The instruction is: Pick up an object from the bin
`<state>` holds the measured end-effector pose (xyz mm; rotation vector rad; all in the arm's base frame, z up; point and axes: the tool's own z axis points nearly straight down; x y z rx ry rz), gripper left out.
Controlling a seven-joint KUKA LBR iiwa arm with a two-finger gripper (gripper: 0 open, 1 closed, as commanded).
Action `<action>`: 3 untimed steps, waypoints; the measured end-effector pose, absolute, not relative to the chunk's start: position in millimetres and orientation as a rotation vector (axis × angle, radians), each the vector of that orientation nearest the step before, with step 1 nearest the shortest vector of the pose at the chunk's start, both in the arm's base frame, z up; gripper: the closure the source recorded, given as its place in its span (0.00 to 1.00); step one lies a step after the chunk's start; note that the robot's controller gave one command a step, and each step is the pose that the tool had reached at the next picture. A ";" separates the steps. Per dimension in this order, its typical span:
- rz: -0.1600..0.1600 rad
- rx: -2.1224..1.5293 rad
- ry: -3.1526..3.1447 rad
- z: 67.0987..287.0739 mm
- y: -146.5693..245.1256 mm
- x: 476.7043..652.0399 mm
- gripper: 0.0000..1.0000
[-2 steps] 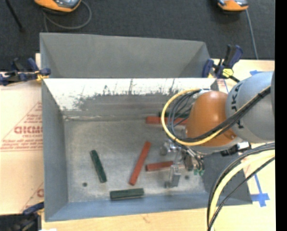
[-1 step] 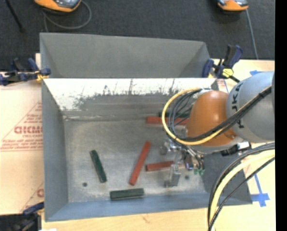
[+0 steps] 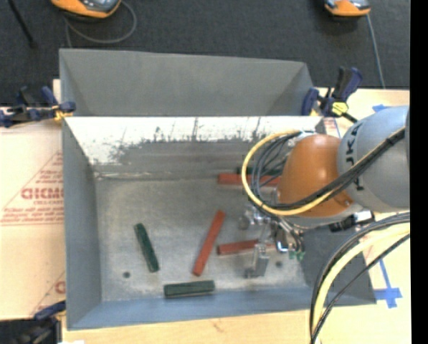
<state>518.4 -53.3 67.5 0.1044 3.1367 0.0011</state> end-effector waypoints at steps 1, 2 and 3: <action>0.002 0.111 3.134 68.0 -53.1 519.7 0.00; 0.003 0.116 3.133 68.5 -53.0 520.9 0.00; 0.003 0.119 3.133 69.1 -53.2 521.1 1.00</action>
Offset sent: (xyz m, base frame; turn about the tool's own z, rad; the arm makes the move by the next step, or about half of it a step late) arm 0.0000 0.0000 0.0000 0.0000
